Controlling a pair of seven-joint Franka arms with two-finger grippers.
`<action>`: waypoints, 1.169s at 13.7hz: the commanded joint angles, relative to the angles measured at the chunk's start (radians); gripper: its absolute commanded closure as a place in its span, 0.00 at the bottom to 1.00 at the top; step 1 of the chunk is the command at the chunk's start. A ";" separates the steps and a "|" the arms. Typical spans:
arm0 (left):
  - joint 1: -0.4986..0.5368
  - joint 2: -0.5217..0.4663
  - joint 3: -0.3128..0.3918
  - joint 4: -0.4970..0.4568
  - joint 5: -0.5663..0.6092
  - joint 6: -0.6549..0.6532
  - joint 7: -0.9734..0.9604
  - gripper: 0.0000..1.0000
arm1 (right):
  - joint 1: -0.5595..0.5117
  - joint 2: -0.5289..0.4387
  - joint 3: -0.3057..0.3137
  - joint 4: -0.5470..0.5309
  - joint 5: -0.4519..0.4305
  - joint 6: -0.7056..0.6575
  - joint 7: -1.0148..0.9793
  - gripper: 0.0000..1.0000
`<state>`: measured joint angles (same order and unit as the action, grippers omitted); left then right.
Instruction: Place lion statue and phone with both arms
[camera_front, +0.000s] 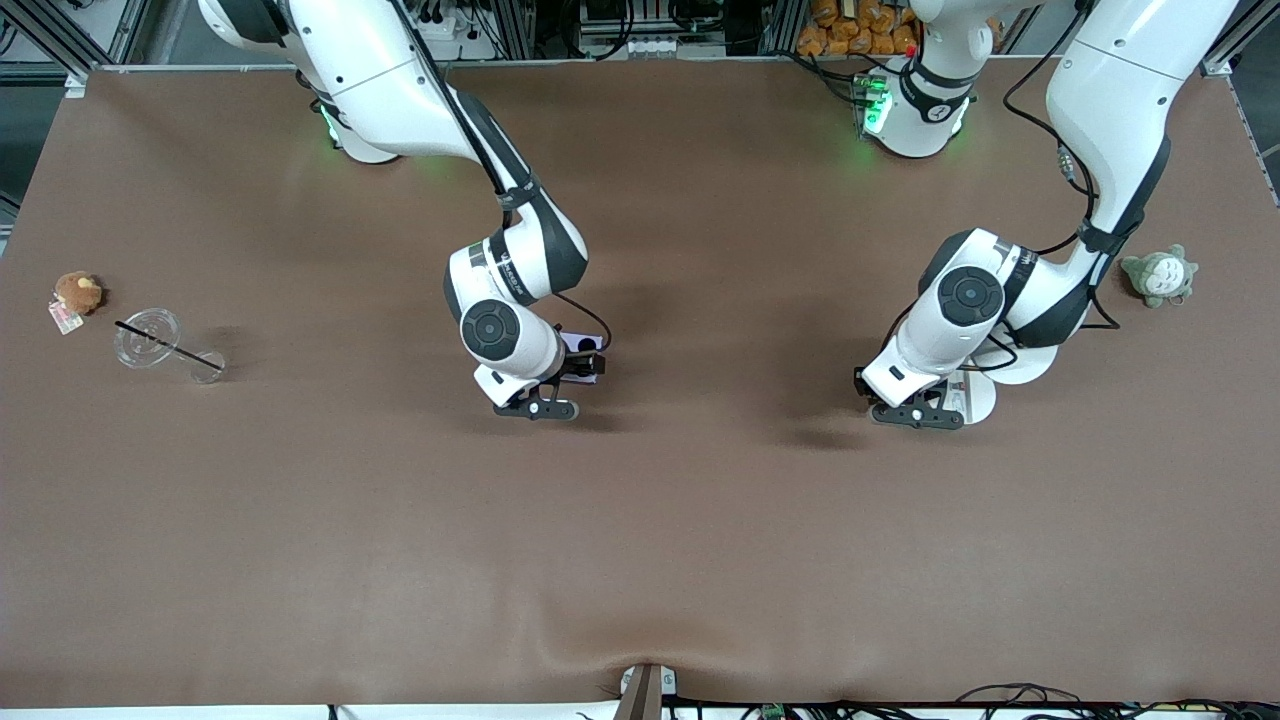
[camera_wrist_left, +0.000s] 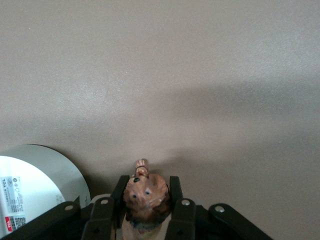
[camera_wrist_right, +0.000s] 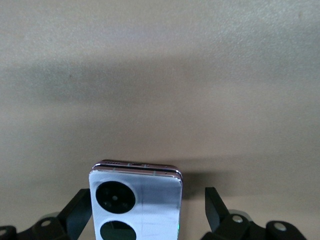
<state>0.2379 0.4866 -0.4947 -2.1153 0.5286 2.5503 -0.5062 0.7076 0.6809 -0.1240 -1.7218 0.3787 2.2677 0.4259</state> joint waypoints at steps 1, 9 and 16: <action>0.011 0.015 -0.007 0.008 0.028 0.024 -0.002 0.97 | 0.013 -0.011 -0.005 -0.019 0.025 0.016 0.011 0.00; 0.012 0.009 -0.008 0.006 0.027 0.039 -0.006 0.00 | 0.039 0.014 -0.008 -0.022 0.046 0.058 0.022 0.00; 0.014 -0.130 -0.031 0.014 0.011 -0.024 0.025 0.00 | 0.027 0.005 -0.011 -0.042 0.037 0.052 0.022 0.79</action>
<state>0.2397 0.4281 -0.5017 -2.0903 0.5322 2.5706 -0.4882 0.7342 0.6900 -0.1308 -1.7486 0.4078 2.3057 0.4394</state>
